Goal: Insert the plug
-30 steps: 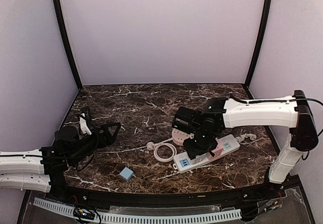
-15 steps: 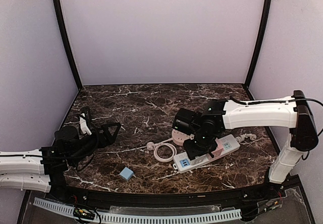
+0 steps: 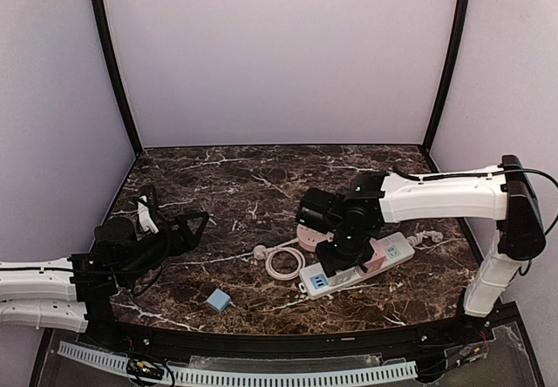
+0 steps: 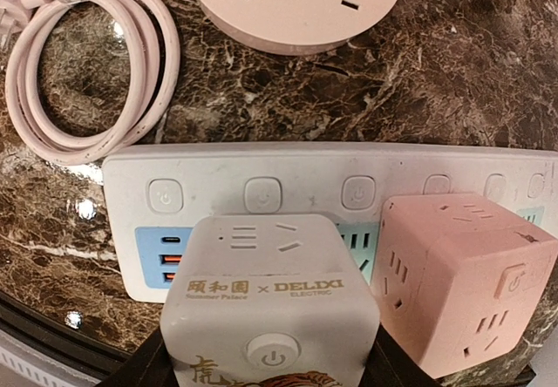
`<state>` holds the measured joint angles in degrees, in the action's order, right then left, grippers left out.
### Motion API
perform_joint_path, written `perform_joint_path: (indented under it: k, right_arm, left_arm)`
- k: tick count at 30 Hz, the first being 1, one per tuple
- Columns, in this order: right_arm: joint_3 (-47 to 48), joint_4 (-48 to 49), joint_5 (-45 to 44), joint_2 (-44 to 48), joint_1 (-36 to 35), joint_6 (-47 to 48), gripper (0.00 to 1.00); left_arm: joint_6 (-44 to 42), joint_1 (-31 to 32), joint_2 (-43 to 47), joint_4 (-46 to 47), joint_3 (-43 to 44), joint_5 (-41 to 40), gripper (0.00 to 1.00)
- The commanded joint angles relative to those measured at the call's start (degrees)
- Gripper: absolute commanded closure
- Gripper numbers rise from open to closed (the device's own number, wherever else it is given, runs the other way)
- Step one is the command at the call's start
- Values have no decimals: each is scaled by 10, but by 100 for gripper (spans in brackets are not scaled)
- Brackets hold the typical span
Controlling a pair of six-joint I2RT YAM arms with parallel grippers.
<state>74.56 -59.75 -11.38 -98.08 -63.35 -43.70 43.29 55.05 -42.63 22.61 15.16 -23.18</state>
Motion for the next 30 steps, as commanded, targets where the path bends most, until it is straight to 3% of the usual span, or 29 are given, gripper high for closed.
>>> perform_joint_path:
  k: [1,15,30]
  right_arm:
    - [-3,-38,-13,-26,16,4,100]
    - [-22,-37,-13,-24,31,2,100]
    - [-69,17,-3,-85,19,-15,100]
  left_arm:
    - [3,2,2,-1,-9,3,1]
    - [4,2,2,-1,-10,4,1]
    - [5,2,2,0,-10,4,1]
